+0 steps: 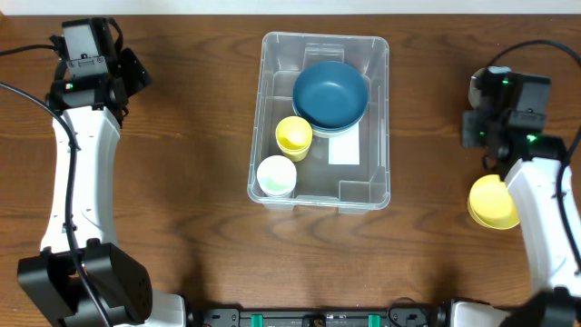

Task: Pack container
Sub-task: 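Carry the white bowl into the container's front-right and release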

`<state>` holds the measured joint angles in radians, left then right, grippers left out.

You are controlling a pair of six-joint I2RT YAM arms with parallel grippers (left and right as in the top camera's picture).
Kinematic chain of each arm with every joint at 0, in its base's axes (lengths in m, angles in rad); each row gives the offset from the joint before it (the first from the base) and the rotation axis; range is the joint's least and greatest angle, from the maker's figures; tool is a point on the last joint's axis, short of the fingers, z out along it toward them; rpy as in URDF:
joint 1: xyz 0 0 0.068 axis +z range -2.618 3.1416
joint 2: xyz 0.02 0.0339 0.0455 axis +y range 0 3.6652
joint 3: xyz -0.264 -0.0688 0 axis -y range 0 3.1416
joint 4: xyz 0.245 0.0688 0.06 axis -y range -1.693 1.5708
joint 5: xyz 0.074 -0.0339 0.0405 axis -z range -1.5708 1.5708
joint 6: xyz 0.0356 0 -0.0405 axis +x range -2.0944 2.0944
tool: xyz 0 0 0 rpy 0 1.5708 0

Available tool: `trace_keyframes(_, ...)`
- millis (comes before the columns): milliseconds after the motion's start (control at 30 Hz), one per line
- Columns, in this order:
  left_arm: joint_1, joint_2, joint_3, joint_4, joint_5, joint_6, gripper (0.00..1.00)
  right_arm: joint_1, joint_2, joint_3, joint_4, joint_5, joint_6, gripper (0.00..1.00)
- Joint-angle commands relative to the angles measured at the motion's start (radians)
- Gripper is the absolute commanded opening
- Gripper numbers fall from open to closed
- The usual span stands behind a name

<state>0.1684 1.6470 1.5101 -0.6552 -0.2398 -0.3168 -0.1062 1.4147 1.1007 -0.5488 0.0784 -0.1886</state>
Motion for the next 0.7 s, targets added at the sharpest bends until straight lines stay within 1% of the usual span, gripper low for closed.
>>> trace_keyframes(0, 0.003, -0.014, 0.013, -0.003, -0.012, 0.002, 0.98, 0.089, -0.066, 0.059, -0.017, 0.003, 0.009, 0.01)
trace_keyframes(100, 0.003, -0.014, 0.013, -0.003, -0.012, 0.002, 0.98, 0.169, -0.082, 0.09, -0.027, -0.008, 0.021, 0.01)
trace_keyframes(200, 0.003, -0.014, 0.013, -0.003, -0.012, 0.002, 0.98, 0.278, -0.081, 0.121, -0.039, -0.008, 0.031, 0.01)
trace_keyframes(433, 0.003, -0.014, 0.013, -0.003, -0.012, 0.002, 0.98, 0.506, -0.08, 0.148, -0.039, -0.008, 0.032, 0.01)
trace_keyframes(667, 0.003, -0.014, 0.013, -0.003, -0.012, 0.002, 0.98, 0.677, -0.038, 0.148, -0.085, -0.008, 0.037, 0.01)
